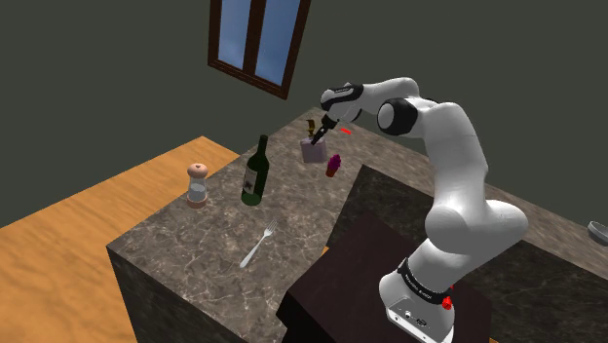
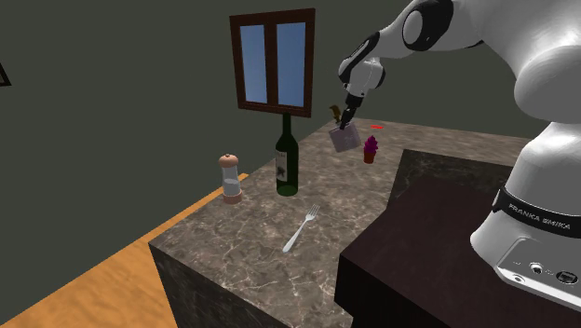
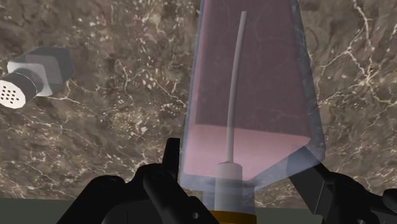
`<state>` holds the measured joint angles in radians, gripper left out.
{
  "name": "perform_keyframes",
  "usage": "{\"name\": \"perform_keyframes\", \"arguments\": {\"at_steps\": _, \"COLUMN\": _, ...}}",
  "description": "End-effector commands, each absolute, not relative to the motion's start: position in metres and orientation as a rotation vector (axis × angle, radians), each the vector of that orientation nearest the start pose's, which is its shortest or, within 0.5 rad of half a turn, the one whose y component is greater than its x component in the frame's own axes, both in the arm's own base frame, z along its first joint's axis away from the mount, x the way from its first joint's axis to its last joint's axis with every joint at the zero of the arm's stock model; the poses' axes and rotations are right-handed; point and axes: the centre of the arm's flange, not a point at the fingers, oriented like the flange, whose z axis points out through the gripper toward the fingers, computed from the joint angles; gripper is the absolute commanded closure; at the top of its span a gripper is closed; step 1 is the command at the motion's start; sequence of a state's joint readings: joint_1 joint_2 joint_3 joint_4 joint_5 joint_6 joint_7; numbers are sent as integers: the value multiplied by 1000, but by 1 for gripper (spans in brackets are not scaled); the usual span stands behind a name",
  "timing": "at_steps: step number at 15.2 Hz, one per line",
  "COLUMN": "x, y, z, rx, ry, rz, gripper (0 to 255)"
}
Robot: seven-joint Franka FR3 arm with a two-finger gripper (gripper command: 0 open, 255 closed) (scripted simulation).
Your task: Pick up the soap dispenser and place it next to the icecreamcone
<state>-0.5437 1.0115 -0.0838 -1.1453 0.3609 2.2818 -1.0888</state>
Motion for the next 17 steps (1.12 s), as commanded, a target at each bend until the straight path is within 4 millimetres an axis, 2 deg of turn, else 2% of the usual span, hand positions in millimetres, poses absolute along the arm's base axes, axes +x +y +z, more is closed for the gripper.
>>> {"name": "perform_keyframes", "arguments": {"at_steps": 1, "x": 648, "y": -434, "z": 184, "rx": -3040, "ry": -439, "rz": -387, "gripper": 255}}
{"name": "perform_keyframes", "arguments": {"at_steps": 11, "x": 648, "y": -434, "z": 127, "rx": -3040, "ry": -439, "rz": -387, "gripper": 255}}
{"name": "perform_keyframes", "arguments": {"at_steps": 17, "x": 648, "y": -434, "z": 127, "rx": -3040, "ry": -439, "rz": -387, "gripper": 255}}
